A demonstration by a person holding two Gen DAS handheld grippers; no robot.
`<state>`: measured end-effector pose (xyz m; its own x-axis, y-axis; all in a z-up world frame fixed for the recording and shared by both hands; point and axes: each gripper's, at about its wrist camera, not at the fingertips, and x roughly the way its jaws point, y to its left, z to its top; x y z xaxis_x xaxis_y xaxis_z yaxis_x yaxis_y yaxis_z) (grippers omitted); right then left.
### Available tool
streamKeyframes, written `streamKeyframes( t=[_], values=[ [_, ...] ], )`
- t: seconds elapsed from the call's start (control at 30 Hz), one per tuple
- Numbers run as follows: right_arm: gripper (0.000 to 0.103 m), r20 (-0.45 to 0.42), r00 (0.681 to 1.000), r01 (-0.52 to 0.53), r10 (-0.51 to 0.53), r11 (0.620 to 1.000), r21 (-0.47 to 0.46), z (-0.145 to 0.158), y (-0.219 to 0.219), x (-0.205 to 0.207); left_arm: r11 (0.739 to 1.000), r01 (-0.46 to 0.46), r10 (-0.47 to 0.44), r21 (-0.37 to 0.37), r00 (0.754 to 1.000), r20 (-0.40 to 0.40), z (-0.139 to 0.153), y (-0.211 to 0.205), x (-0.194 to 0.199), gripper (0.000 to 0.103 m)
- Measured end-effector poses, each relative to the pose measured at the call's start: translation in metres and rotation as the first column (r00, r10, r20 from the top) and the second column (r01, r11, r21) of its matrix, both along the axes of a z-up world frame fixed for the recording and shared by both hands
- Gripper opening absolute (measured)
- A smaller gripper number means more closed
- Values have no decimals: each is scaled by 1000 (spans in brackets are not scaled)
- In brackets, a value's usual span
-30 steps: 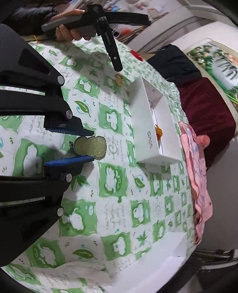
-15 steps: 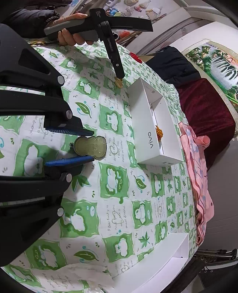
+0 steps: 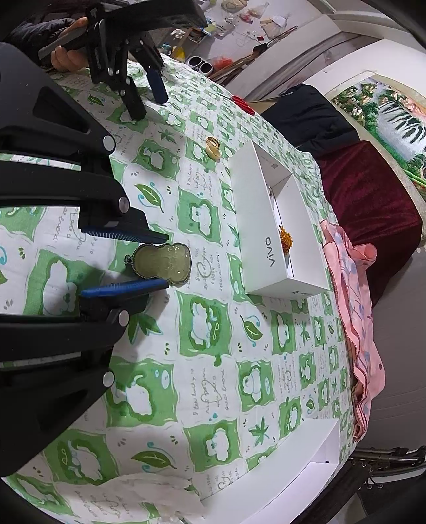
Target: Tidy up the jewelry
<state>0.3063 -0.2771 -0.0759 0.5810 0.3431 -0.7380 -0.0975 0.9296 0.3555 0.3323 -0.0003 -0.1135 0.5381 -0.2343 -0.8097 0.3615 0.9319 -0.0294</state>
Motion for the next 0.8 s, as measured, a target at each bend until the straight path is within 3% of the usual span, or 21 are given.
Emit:
streamKeyframes(
  t=[0.13, 0.2, 0.3, 0.53, 0.8],
  values=[
    [22, 0, 1000, 0, 0, 1000, 0, 0, 0, 0, 999, 11, -11, 31, 1000, 22, 0, -6, -2, 66],
    [22, 1, 1000, 0, 0, 1000, -1, 0, 0, 0, 999, 37, -38, 26, 999, 32, 1, -10, -6, 45],
    [22, 1, 1000, 0, 0, 1000, 1, 0, 0, 0, 998, 55, -56, 17, 998, 39, 2, -15, -8, 26],
    [21, 23, 1000, 9, -9, 1000, 20, 3, -2, -3, 1000, 19, -17, -21, 998, 52, 8, -12, -4, 26],
    [21, 56, 998, 29, -33, 997, 72, 14, -11, -5, 996, -14, 22, -90, 996, 81, 35, -7, 15, 26]
  ],
)
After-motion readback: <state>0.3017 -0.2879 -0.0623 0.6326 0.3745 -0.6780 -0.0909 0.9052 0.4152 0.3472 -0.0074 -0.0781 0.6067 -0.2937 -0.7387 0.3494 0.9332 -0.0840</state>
